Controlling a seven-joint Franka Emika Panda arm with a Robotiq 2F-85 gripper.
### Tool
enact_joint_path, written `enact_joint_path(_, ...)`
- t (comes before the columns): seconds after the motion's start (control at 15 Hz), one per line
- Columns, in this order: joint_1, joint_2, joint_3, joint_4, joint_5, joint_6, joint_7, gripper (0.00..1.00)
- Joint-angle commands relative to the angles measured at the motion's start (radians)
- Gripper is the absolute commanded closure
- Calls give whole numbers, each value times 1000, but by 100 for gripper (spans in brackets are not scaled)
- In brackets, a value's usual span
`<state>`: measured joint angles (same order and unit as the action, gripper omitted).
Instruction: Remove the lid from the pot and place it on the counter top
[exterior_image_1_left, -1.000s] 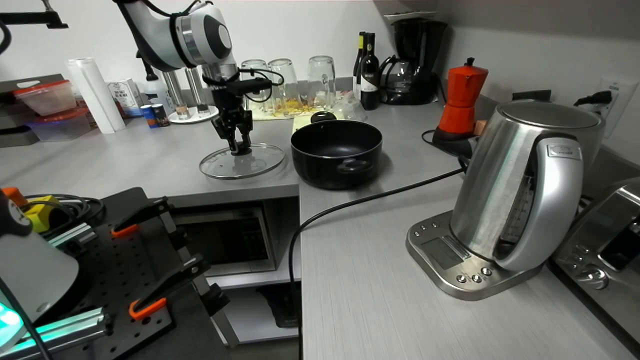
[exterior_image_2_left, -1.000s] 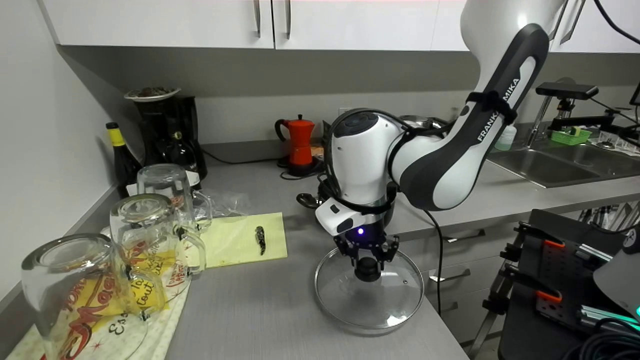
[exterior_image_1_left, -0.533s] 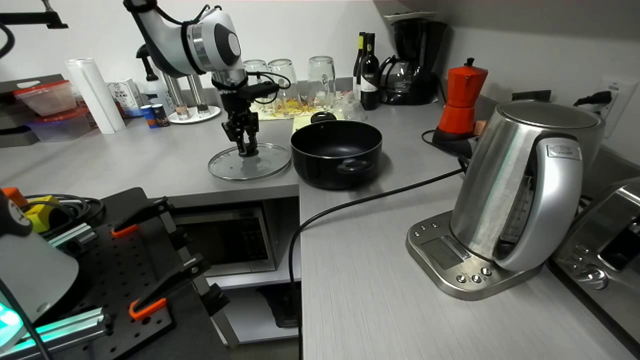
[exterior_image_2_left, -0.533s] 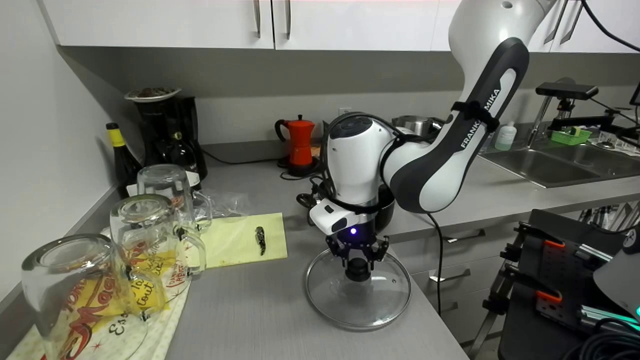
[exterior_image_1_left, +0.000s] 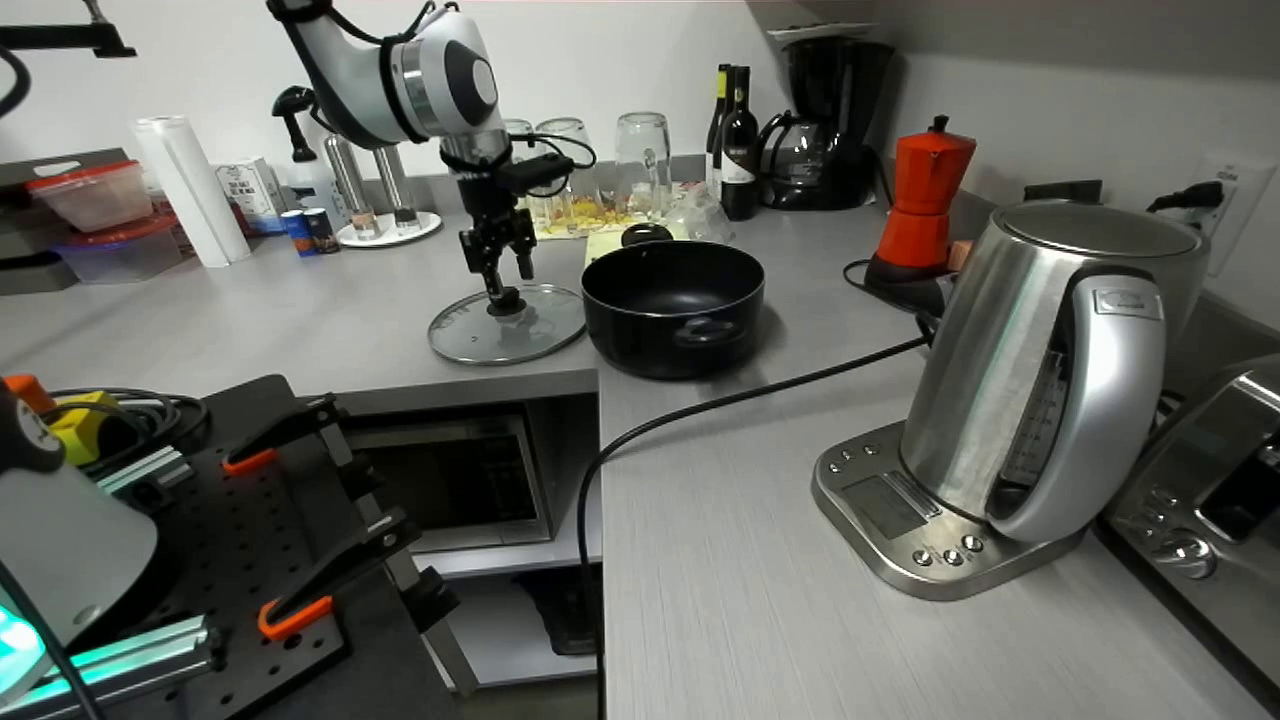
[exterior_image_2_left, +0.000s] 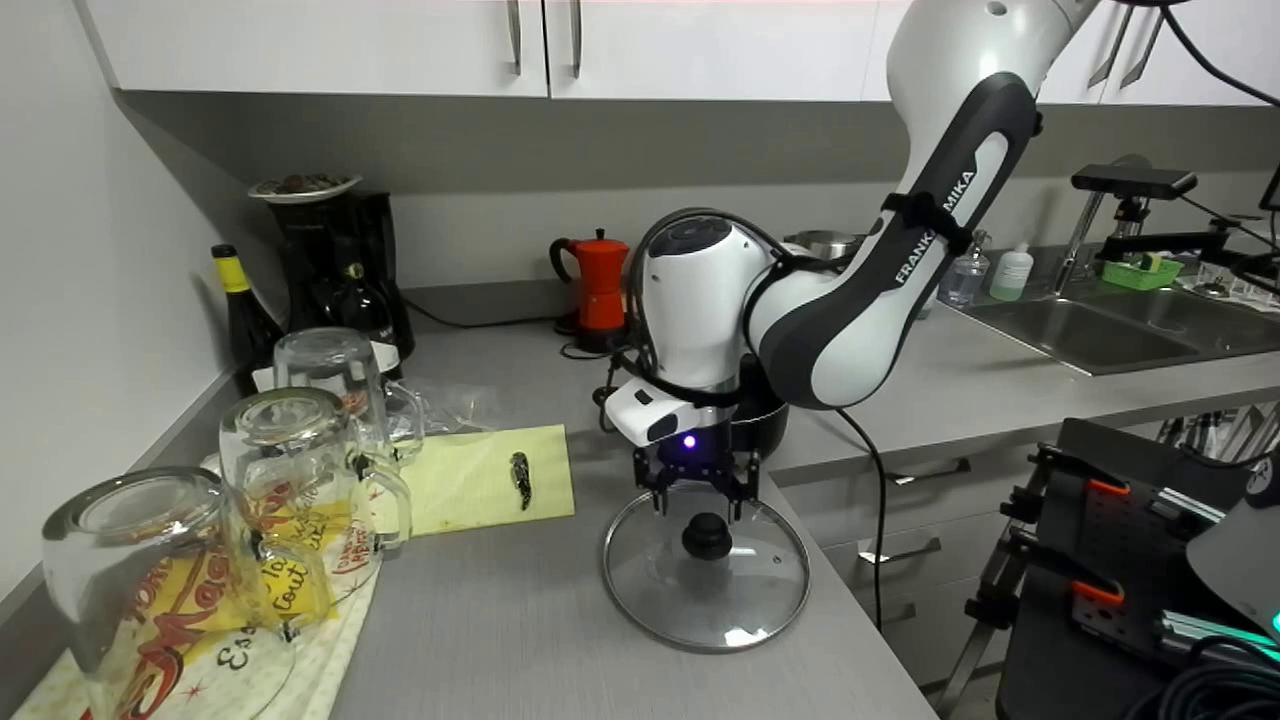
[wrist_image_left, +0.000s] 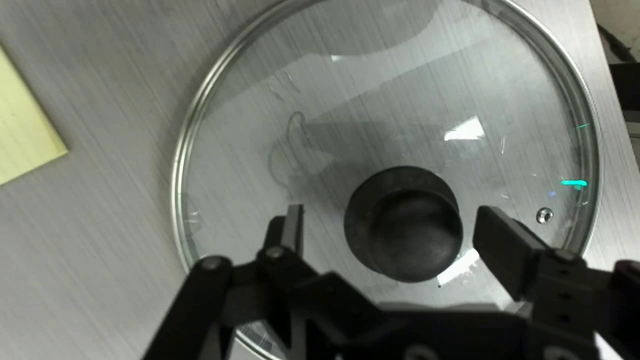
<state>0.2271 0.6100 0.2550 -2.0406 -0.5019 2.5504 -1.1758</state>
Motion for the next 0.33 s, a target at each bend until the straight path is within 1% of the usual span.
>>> enact_joint_path(0.0, -10, -9, 5, 9, 21, 10, -40, 0)
enact_joint_path(0.27, -8, -62, 18, -19, 30, -1, -36, 0)
